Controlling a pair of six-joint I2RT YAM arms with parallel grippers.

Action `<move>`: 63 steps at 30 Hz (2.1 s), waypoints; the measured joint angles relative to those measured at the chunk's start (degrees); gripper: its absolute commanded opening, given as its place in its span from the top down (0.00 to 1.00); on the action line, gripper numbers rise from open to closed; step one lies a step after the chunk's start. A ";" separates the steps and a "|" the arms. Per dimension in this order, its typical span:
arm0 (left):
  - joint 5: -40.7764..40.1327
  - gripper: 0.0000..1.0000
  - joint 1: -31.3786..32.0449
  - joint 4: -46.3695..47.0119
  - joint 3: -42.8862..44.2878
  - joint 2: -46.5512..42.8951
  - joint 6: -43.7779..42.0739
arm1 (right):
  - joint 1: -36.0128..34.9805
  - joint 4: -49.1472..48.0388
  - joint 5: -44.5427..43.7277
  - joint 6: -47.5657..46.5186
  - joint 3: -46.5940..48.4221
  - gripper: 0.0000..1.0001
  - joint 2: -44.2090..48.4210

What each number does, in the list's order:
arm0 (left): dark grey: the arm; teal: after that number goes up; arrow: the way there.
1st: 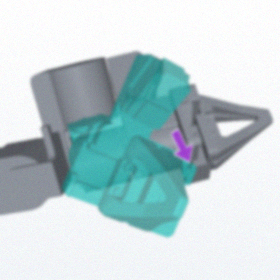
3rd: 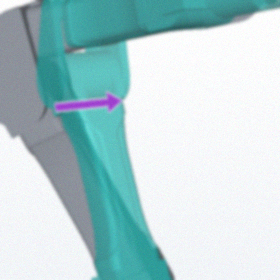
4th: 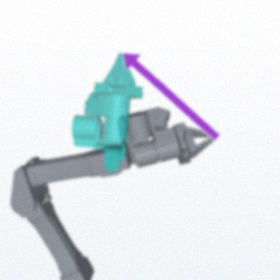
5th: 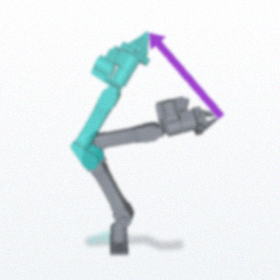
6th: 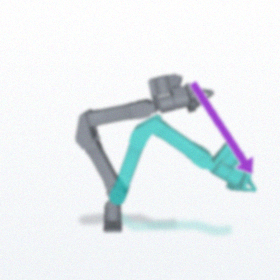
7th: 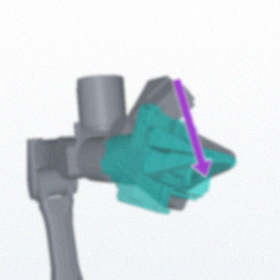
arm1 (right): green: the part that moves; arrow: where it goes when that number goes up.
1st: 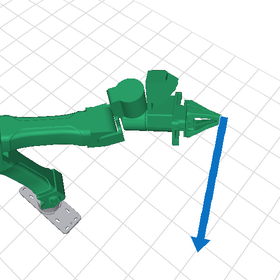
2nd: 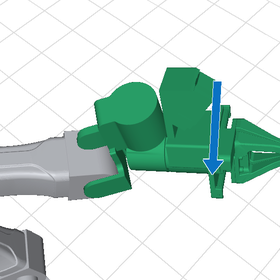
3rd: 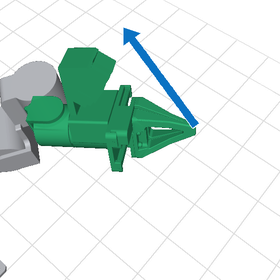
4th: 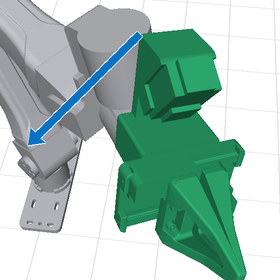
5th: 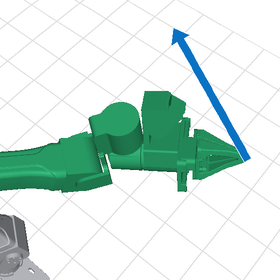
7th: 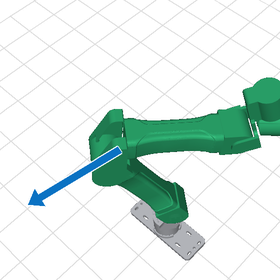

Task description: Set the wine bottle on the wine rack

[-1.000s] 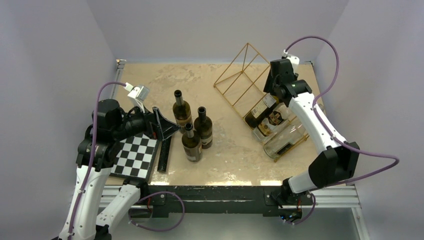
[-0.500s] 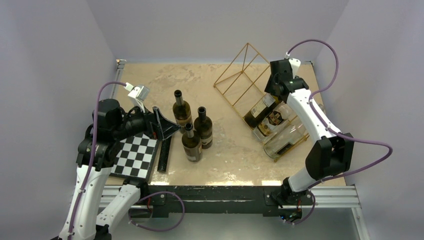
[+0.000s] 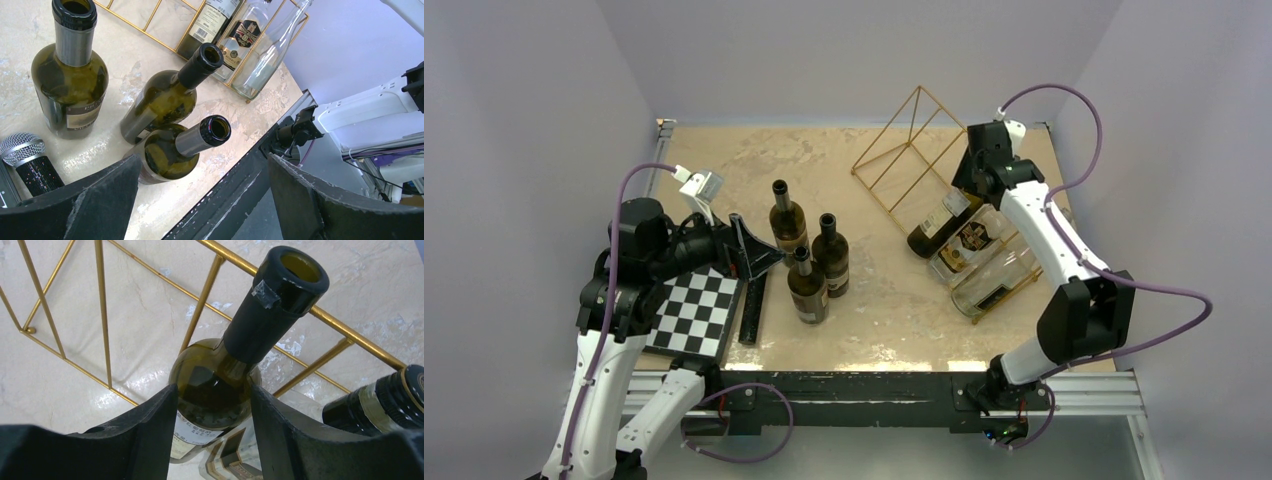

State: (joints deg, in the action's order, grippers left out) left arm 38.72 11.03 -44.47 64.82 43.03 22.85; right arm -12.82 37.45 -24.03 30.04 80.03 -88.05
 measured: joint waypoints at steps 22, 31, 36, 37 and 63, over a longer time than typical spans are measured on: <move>0.02 0.01 0.00 -0.44 0.00 -0.55 0.02 | -2.38 4.68 18.16 -10.21 6.49 0.17 18.32; 0.02 0.01 0.00 -1.18 0.20 -0.68 0.02 | -23.26 -2.80 36.54 -20.11 -3.56 0.19 27.04; 0.04 0.01 0.00 -1.95 1.07 -0.85 0.02 | -31.34 -12.17 38.14 -22.80 -9.09 0.19 27.08; 0.07 0.01 0.00 -1.99 1.18 -0.98 0.02 | -32.68 -13.92 37.83 -23.39 -9.77 0.19 26.67; -0.22 0.01 0.39 -3.74 1.36 -0.52 -1.36 | -43.47 -36.98 17.11 -26.62 -16.00 0.46 11.61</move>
State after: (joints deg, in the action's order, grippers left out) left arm 38.50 11.42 -48.21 66.17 42.50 21.50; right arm -56.29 0.47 -6.92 3.42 64.03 -76.44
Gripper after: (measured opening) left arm 0.992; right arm 0.561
